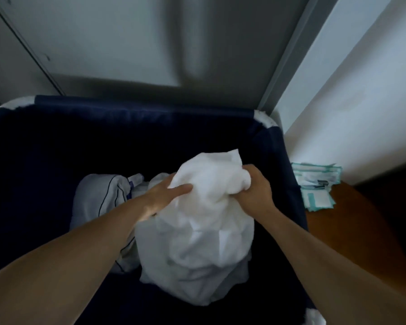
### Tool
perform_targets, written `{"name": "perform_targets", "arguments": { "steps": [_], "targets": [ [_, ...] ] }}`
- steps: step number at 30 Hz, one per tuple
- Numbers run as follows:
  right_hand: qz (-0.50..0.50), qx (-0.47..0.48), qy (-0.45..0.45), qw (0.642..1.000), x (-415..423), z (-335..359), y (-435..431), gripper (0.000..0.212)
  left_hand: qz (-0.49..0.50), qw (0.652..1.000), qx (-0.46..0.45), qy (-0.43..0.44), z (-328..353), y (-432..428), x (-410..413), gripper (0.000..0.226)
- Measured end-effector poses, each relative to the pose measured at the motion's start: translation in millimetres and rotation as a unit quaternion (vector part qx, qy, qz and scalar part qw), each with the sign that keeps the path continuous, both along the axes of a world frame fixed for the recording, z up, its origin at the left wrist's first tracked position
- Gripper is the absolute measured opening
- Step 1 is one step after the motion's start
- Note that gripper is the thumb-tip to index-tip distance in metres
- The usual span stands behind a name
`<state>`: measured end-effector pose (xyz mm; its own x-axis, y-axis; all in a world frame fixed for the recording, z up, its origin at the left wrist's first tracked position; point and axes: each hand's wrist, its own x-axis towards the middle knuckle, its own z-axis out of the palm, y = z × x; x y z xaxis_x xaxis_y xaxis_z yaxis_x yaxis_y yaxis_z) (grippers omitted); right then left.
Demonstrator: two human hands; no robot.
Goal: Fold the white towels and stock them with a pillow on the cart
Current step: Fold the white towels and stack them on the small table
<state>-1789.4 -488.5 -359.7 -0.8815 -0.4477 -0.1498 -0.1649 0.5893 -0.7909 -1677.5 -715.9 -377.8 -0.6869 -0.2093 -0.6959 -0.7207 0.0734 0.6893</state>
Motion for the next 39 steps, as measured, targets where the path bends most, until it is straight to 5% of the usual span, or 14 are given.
{"name": "perform_targets", "arguments": {
  "steps": [4, 7, 15, 18, 22, 31, 34, 37, 39],
  "targets": [
    [-0.061, -0.144, -0.022, 0.988, -4.4, 64.8, 12.0, 0.043, 0.014, 0.992, 0.113, 0.046, 51.0, 23.9, -22.3, 0.089],
    [-0.101, -0.246, -0.061, 0.962, 4.3, 98.2, 30.4, 0.056, 0.009, 0.97, 0.216, 0.114, 95.2, 62.6, -43.8, 0.079],
    [-0.183, -0.392, -0.075, 0.898, 0.8, 207.8, 134.3, 0.068, -0.002, 0.951, 0.091, 0.294, 230.5, 203.8, -67.9, 0.042],
    [-0.197, -0.442, -0.055, 0.874, -3.2, 253.3, 187.1, 0.058, 0.013, 0.93, 0.027, 0.366, 277.9, 265.8, -74.2, 0.019],
    [-0.24, -0.475, -0.014, 0.847, -2.6, 298.3, 263.0, 0.047, 0.014, 0.918, 0.008, 0.396, 320.5, 353.3, -77.0, 0.039],
    [-0.222, -0.479, 0.089, 0.844, 1.9, 353.6, 384.9, 0.04, -0.089, 0.899, -0.011, 0.429, 378.2, 476.1, -71.1, 0.057],
    [-0.22, -0.444, 0.113, 0.861, -1.3, 336.0, 405.8, 0.025, -0.132, 0.887, -0.049, 0.44, 357.7, 482.0, -81.9, 0.019],
    [-0.278, -0.303, 0.16, 0.898, -8.2, 303.1, 419.1, 0.013, -0.138, 0.906, -0.031, 0.4, 319.1, 476.1, -97.3, 0.035],
    [-0.283, -0.174, 0.189, 0.924, -15.6, 275.7, 427.9, 0.012, -0.202, 0.919, -0.096, 0.325, 291.6, 470.5, -108.8, 0.046]
  ]
}}
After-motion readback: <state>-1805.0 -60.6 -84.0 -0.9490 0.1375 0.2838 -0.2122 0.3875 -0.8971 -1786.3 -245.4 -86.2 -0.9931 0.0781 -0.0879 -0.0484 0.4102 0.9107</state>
